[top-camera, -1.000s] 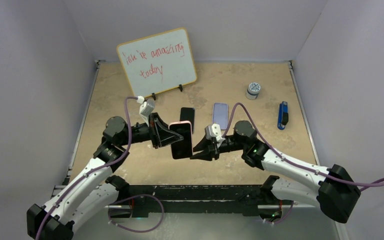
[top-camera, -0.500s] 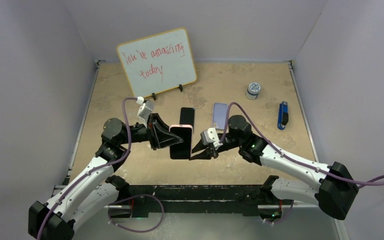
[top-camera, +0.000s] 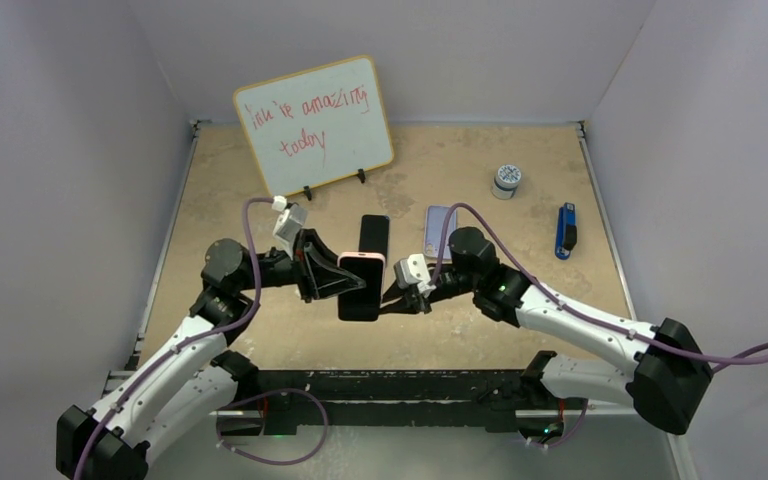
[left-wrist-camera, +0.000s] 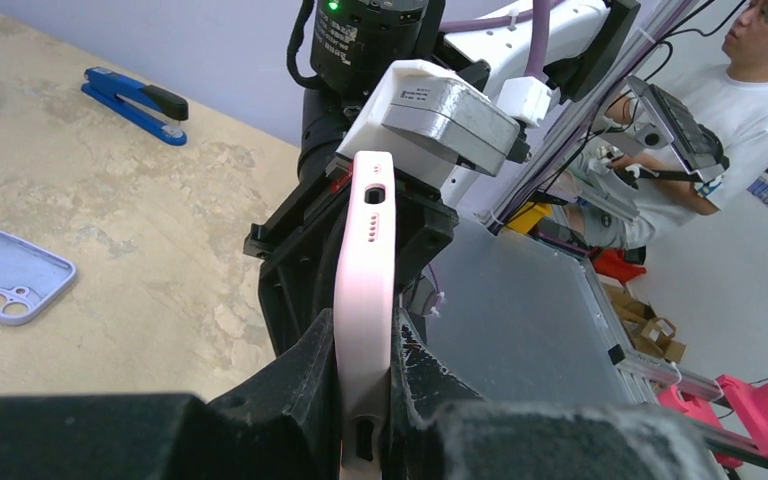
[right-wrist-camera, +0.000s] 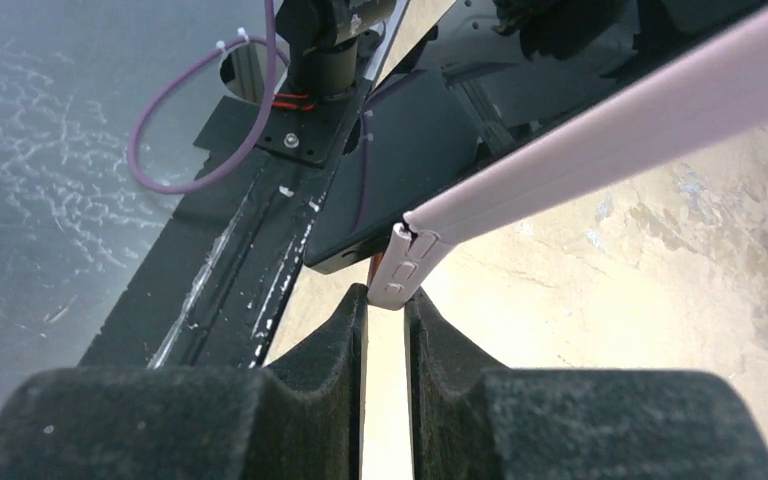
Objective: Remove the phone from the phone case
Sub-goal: Remove the phone case from the phone.
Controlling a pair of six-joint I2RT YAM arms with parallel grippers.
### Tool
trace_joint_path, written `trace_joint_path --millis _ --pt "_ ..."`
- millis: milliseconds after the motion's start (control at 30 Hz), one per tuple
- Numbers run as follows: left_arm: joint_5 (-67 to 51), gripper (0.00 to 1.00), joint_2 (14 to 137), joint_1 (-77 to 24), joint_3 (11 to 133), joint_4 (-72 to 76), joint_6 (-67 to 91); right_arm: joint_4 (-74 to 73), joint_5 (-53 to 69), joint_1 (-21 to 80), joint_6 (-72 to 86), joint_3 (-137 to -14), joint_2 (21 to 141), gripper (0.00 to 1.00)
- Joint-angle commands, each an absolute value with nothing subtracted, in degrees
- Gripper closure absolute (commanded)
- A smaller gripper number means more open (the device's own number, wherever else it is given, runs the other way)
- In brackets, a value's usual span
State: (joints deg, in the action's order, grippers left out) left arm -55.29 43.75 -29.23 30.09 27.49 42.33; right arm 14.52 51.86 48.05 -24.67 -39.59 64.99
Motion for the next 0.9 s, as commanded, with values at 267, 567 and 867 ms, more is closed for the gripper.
trace_joint_path --millis 267,567,867 --pt "-55.4 1.0 45.1 -30.1 22.9 40.0 51.2 45.2 39.5 47.4 3.7 -33.4 62.6 0.84" --pt "-53.0 1.0 48.1 -30.1 17.5 50.0 57.4 57.1 34.5 47.5 15.1 -31.0 65.7 0.78" --pt "-49.1 1.0 52.1 -30.1 15.7 50.0 57.4 64.9 37.1 47.4 21.6 -30.8 69.6 0.76"
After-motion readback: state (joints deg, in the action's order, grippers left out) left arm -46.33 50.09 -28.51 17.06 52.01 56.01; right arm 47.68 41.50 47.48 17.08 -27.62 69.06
